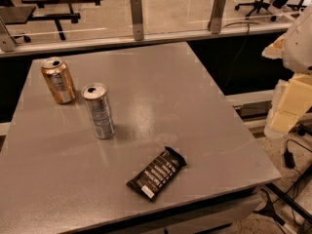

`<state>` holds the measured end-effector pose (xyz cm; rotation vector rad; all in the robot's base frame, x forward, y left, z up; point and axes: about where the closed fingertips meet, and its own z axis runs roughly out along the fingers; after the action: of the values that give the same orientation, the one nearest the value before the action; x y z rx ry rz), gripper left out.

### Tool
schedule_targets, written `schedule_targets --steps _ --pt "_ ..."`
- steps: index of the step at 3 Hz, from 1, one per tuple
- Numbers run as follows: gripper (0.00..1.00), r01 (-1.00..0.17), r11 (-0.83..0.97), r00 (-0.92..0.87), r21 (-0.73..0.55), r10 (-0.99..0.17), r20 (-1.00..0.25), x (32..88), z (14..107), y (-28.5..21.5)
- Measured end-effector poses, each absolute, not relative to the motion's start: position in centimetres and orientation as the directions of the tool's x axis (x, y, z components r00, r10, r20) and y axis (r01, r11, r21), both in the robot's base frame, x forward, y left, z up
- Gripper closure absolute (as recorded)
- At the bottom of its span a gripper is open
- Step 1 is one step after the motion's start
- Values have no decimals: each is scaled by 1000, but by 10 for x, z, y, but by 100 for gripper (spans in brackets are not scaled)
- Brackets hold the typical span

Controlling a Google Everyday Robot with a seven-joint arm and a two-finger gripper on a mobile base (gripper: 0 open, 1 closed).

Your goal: Move redbull can near rxbar chocolate

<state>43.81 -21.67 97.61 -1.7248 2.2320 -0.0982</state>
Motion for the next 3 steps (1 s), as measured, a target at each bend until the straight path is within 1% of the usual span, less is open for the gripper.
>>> schedule_targets --steps 1,2,3 --pt "0 -931 270 -221 -246 -953 -207 438 976 -217" --pt "0 -930 274 -217 -246 -948 -235 453 975 -205" --pt "0 -937 261 -189 -232 -938 -289 473 968 -179"
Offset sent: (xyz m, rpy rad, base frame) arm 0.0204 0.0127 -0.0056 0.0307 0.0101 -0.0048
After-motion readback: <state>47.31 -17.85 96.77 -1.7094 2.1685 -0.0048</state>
